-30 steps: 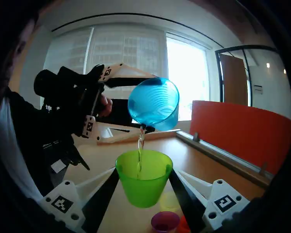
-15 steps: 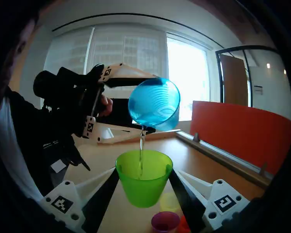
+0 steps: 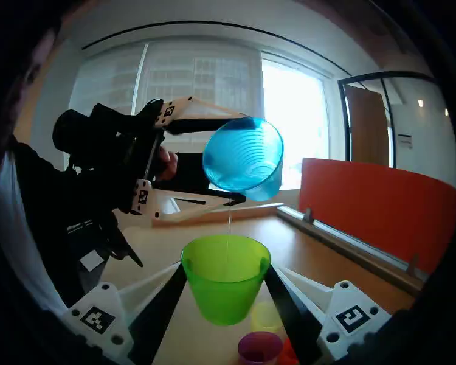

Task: Pour water

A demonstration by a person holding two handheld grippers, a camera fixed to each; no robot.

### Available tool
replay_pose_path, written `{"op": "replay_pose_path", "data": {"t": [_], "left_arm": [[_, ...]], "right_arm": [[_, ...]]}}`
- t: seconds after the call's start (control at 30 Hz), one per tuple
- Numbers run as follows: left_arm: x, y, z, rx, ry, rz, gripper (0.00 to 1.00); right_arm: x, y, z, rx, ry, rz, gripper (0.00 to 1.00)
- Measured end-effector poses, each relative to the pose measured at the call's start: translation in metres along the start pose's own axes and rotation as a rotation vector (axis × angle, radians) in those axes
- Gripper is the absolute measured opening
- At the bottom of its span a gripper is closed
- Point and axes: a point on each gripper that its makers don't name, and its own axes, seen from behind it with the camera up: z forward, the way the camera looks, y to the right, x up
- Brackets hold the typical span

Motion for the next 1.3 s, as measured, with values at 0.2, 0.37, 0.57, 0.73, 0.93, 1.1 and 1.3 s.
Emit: {"op": "replay_pose_path", "data": {"t": [0.2,0.37,0.57,0.73,0.93,1.1,1.3], "left_arm": [[0.0013,0.0011,0.0001,-0.005,0.001,0.014,0.88],[0.0023,0.0001,-0.0005,-0.005,0.002,0.022,0.87],[0.0049,-0.002,-0.0015,-0.006,0.002,0.042,0.87],[0.0062,-0.0018,-0.002,-0.006,0.002,0.049,0.87],[0.0072,-0.0017,-0.0022,-0.005,0.002,0.06,0.87],[0.0077,-0.0017,-0.0024,-0.005,0.001,0.067,0.87],[0.0074,-0.0026,-0.0034,-0.005,0.0,0.077,0.87]], "right_arm": [[-0.0004,-0.0011,0.0016,0.002,0.002,-0.002,0.91],[-0.0001,-0.0011,0.0016,0.003,0.003,-0.002,0.91],[0.0004,-0.0011,0.0017,0.002,0.004,-0.004,0.91],[0.001,-0.0022,0.0011,0.003,0.003,-0.007,0.91],[0.0014,-0.0027,0.0012,0.002,0.001,-0.01,0.91],[0.0009,-0.0024,0.0006,0.001,0.001,-0.011,0.91],[0.0002,-0.0024,0.0001,0.001,0.001,-0.011,0.91]]}}
